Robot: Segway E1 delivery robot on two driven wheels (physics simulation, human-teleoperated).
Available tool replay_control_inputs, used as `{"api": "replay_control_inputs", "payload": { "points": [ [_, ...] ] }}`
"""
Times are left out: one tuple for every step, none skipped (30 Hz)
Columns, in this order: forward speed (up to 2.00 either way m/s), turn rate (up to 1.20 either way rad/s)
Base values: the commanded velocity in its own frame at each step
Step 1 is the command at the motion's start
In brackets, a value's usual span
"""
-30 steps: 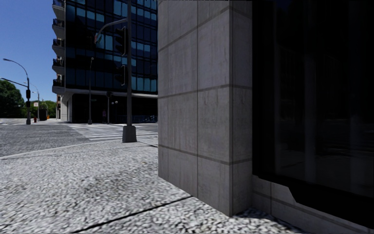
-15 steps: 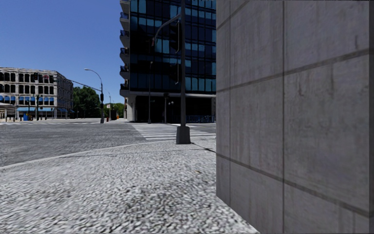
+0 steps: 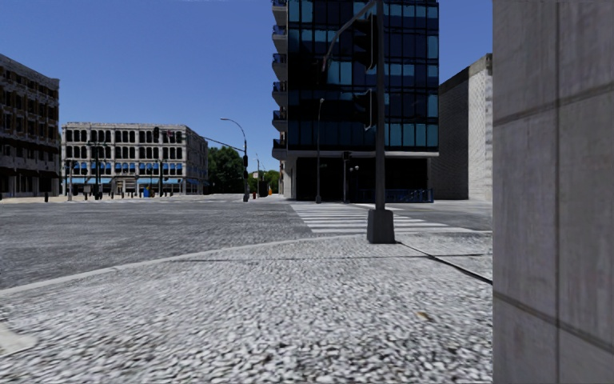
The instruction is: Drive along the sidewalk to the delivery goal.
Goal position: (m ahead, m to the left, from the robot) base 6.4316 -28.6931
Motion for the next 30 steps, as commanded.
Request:
{"api": "replay_control_inputs", "payload": {
  "points": [
    [1.28,0.0],
    [1.28,0.0],
    [1.28,0.0],
    [1.28,0.0],
    [1.28,0.0],
    [1.28,0.0],
    [1.29,0.0],
    [1.29,0.0],
    [1.29,0.0],
    [1.29,0.0],
    [1.29,-0.02],
    [1.29,-0.07],
    [1.29,-0.09],
    [1.29,-0.16],
    [1.29,-0.23],
    [1.29,-0.32],
    [1.29,-0.39],
    [1.29,-0.39],
    [1.29,-0.42],
    [1.29,-0.51],
    [1.29,-0.61],
    [1.29,-0.7],
    [1.29,-0.73],
    [1.29,-0.74],
    [1.29,-0.74],
    [1.29,-0.74],
    [1.29,-0.74],
    [1.29,-0.74],
    [1.29,-0.74],
    [1.29,-0.74]
  ]
}}
